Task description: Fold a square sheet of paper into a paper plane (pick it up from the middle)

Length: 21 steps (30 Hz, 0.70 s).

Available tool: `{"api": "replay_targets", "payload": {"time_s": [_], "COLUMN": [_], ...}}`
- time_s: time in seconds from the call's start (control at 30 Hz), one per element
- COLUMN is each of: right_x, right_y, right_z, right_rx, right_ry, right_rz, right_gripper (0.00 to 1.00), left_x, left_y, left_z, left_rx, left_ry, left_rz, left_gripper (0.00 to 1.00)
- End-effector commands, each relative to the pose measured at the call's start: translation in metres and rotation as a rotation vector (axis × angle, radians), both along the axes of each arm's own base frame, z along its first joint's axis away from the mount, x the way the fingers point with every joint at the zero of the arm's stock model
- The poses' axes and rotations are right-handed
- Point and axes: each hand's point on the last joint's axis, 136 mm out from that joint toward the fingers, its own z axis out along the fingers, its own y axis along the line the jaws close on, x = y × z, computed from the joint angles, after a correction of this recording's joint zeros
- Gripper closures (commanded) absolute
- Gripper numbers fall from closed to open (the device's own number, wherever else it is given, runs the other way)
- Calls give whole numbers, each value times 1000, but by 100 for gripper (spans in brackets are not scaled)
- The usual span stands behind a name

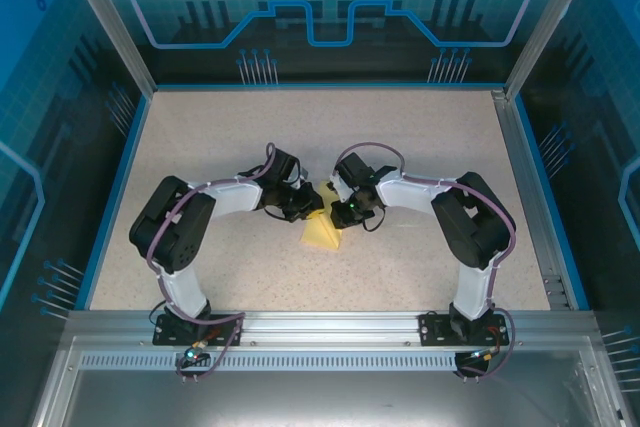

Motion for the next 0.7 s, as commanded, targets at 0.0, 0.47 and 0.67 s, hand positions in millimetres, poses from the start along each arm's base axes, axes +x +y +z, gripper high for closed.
{"api": "replay_targets", "payload": {"time_s": [0.0, 0.47, 0.67], "right_x": [-5, -4, -2], "right_y": [-3, 1, 5], "right_z": [-10, -4, 11], "right_rx": [-20, 7, 42], "right_ry": [32, 30, 14], "right_rz": [-8, -10, -21], "right_gripper": [88, 87, 81], "left_x": [1, -12, -23], "left_y": [-10, -3, 3], "left_z": [3, -31, -46], "left_rx": [-37, 17, 52], "left_ry": [7, 80, 104], "left_rz": [-14, -24, -39], "left_gripper": [88, 88, 89]}}
